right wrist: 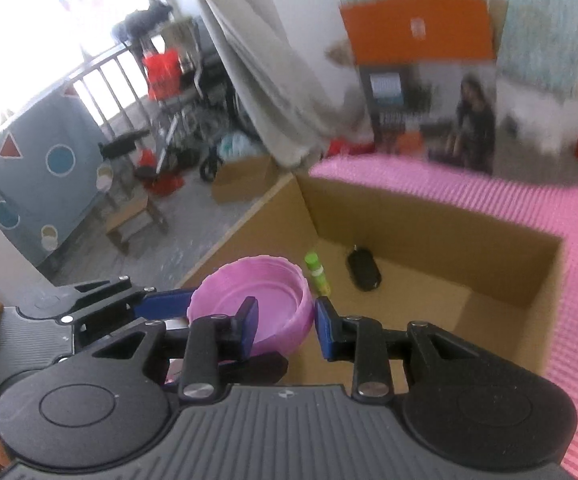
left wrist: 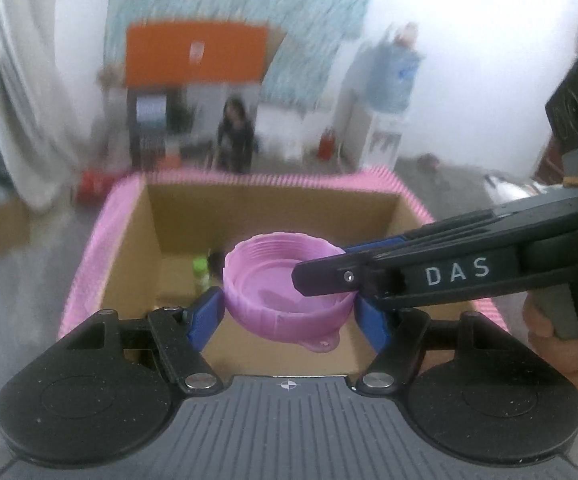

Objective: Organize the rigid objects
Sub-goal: 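Lower the purple bowl into the box and open the right gripper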

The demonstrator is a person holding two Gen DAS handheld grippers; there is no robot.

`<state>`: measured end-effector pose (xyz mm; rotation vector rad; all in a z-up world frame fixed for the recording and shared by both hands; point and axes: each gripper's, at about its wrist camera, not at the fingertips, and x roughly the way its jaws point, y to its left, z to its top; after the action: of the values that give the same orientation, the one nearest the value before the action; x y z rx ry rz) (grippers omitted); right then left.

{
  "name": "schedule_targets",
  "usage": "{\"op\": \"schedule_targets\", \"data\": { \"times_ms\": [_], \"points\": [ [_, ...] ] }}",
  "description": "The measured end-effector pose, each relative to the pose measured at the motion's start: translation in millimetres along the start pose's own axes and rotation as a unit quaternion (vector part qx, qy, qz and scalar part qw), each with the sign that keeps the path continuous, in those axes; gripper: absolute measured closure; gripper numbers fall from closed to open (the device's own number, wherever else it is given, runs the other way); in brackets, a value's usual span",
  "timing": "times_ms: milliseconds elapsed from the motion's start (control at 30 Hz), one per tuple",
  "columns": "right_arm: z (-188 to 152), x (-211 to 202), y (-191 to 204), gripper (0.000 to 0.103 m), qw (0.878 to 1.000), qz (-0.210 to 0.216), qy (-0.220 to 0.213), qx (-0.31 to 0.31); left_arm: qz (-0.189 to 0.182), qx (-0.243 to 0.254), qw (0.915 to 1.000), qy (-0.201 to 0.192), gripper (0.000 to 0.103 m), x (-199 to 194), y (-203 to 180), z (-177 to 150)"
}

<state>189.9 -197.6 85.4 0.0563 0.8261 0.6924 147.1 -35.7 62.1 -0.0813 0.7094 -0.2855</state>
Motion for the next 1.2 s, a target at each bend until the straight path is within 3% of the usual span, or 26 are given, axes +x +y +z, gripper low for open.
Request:
{"op": "schedule_targets", "data": {
  "times_ms": [233,467,700,967,1200],
  "points": [
    [14,66,-49,0.07,0.991,0.049,0.093,0.086,0.039,-0.007,0.9977,0.056,0.032,38,12,-1],
    [11,95,-69,0.07,0.978,0.063,0.149,0.13,0.045,0.006,0.995,0.089,0.031,51,16,-3],
    [4,112,-66,0.068,0.971,0.058,0.187,0.135,0.05,0.005,0.9935,0.102,0.029,54,19,-5],
    [3,113,-62,0.068,0.971,0.061,0.188,0.139,0.046,-0.001,0.9943,0.096,0.026,50,22,-4],
    [9,90,-55,0.067,0.979,0.06,0.142,0.13,0.053,-0.004,0.9966,0.062,0.022,27,20,-3]
  ]
}}
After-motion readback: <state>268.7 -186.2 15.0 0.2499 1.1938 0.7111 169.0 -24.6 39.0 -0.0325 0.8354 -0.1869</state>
